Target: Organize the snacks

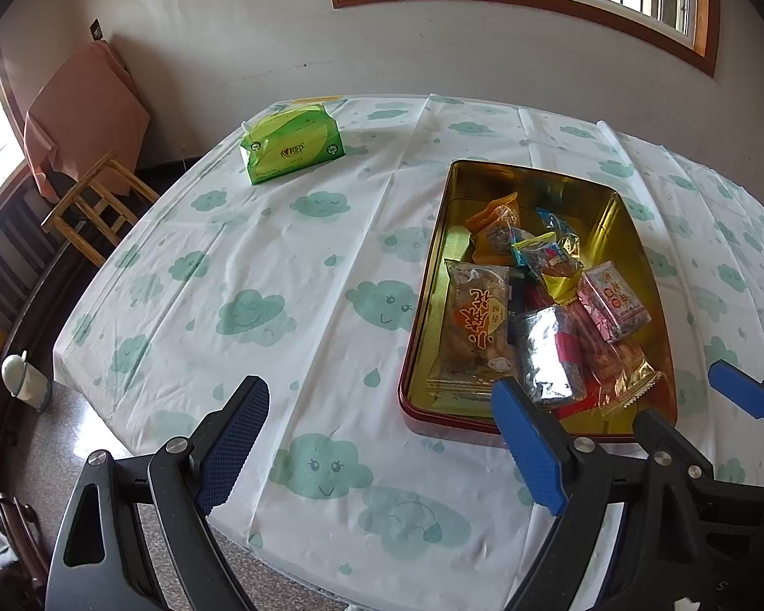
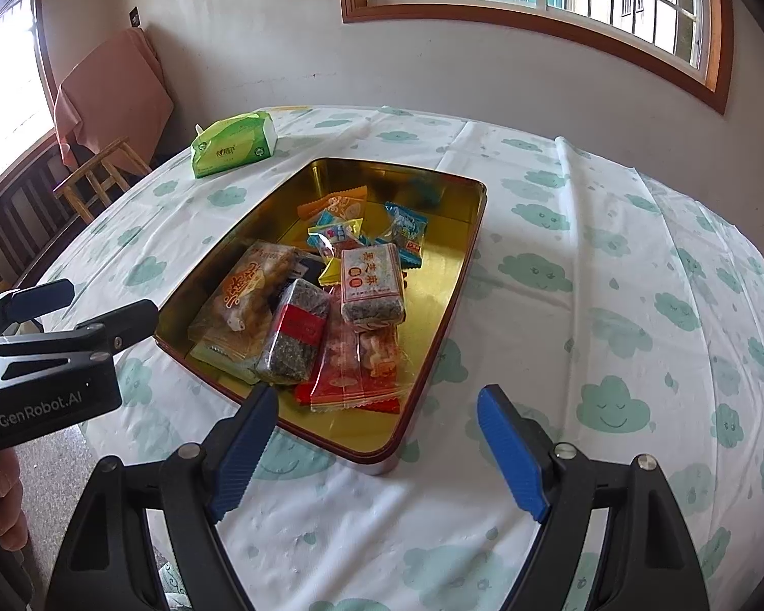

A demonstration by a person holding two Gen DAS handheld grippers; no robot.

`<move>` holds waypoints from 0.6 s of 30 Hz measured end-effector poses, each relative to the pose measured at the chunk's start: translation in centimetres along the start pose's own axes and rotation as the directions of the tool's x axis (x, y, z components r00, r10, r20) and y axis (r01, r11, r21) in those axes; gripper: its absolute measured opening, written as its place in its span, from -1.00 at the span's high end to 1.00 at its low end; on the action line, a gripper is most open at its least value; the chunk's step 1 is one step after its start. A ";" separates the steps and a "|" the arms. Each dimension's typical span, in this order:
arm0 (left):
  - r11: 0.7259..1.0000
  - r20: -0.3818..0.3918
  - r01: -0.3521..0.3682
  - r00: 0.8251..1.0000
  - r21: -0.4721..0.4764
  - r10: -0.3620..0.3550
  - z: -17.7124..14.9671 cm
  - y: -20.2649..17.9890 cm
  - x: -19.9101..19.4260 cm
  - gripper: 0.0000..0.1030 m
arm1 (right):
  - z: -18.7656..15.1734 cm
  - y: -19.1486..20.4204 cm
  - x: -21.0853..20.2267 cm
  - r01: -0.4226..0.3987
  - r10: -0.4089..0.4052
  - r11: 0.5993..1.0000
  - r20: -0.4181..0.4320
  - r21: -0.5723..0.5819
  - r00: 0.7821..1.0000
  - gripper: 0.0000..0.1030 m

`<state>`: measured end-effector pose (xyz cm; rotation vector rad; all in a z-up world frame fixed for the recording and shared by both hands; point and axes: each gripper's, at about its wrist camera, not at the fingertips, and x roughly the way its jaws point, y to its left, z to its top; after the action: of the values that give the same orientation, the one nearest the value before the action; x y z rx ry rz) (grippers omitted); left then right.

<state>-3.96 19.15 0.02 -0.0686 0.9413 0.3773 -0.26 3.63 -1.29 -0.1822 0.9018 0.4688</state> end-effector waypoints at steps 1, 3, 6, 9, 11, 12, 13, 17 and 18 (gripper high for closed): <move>1.000 0.001 0.000 1.000 0.001 0.000 0.0 0.0 0.0 -0.69 | 0.0 0.0 0.0 -0.002 0.002 1.000 0.000 0.000 1.000 -0.60; 1.000 0.001 -0.001 1.000 0.003 0.001 0.0 0.0 -0.1 -0.69 | 0.0 0.0 0.0 -0.001 0.001 1.000 0.000 0.001 1.000 -0.60; 1.000 0.000 0.001 1.000 0.000 -0.001 0.0 0.0 0.0 -0.69 | 0.0 0.0 0.0 -0.002 0.002 1.000 -0.002 0.001 1.000 -0.60; 1.000 -0.002 0.001 1.000 0.000 -0.001 0.0 -0.1 0.1 -0.69 | 0.0 0.1 0.1 -0.002 0.002 1.000 -0.003 0.002 1.000 -0.60; 1.000 -0.002 0.003 1.000 -0.001 -0.003 0.0 0.0 0.1 -0.69 | 0.0 0.0 0.1 -0.003 0.003 1.000 -0.003 0.002 1.000 -0.60; 1.000 -0.002 0.003 1.000 -0.001 -0.003 -0.1 -0.1 0.1 -0.69 | 0.0 0.1 0.1 -0.002 0.002 1.000 -0.004 0.001 1.000 -0.60; 1.000 -0.003 0.003 1.000 -0.001 -0.003 -0.1 -0.1 0.0 -0.69 | -0.1 0.1 0.1 -0.001 0.001 1.000 -0.004 0.000 1.000 -0.60; 1.000 -0.008 0.012 1.000 -0.004 -0.012 -0.2 -0.1 0.1 -0.69 | -0.2 0.1 0.2 -0.002 0.002 1.000 -0.006 0.000 1.000 -0.60; 1.000 -0.010 0.014 1.000 -0.005 -0.014 -0.2 -0.1 0.3 -0.69 | -0.1 0.1 0.2 -0.002 0.002 1.000 -0.006 0.000 1.000 -0.60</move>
<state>-3.95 19.08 -0.33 -0.0819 0.9493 0.3670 -0.31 3.73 -1.53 -0.1833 0.9077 0.4700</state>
